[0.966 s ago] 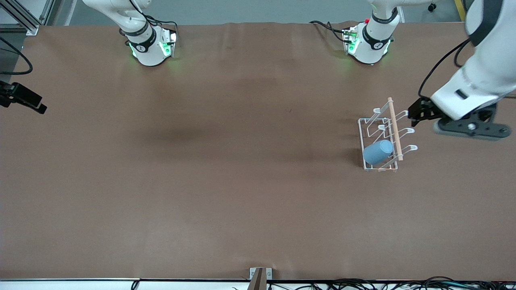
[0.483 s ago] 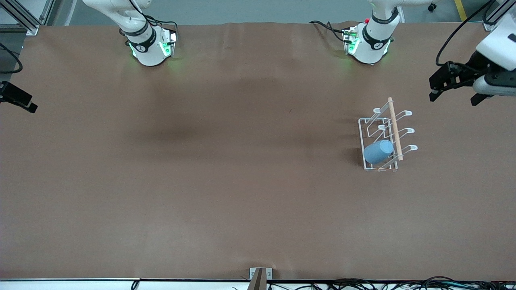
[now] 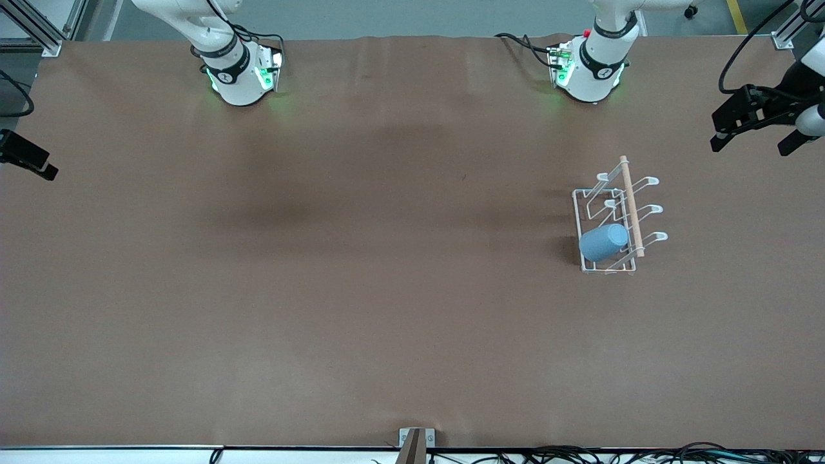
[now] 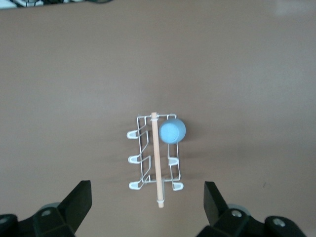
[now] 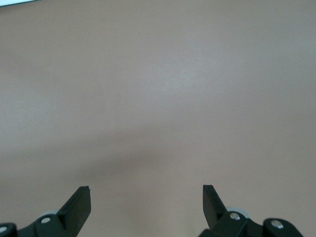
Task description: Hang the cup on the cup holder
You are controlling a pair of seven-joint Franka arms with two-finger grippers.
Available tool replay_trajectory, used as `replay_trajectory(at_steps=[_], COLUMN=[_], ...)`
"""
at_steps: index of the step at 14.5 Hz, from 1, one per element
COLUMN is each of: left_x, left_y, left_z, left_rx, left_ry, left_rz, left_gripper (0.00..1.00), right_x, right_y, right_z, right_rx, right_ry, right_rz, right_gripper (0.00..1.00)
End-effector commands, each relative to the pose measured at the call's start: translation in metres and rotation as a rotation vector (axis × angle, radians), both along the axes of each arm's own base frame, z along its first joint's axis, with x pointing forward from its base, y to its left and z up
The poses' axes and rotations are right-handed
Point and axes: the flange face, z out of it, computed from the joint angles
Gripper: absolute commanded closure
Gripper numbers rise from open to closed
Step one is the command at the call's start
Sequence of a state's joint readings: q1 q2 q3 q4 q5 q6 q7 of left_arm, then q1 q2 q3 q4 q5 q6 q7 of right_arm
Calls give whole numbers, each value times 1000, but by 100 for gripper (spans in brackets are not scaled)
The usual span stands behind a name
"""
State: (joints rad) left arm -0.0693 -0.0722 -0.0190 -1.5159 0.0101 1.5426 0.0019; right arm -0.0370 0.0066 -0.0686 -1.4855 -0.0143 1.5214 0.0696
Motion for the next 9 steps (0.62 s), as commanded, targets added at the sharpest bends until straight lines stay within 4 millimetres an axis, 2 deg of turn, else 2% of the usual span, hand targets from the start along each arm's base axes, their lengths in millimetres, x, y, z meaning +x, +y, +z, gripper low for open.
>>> replay_trajectory(at_steps=[1,4,7,9], left_x=[-2,5,12,13], left_y=[-5,2,-1,-1], left_z=[0,-10,-16,-13], left_rx=[-12,-9,-11,-34], left_ry=[16,38,48,44], left_rz=[-3,9,20,30], left_gripper=[0,0,0,0], right_x=[-1,-2,-2,-3], right_y=[-1,2,4,4], right_z=[5,4,4,4], right_rx=[9,10,10,10], right_ry=[-7,-1,-1,4], right_rz=[6,10,13,12], right_gripper=[0,0,0,0])
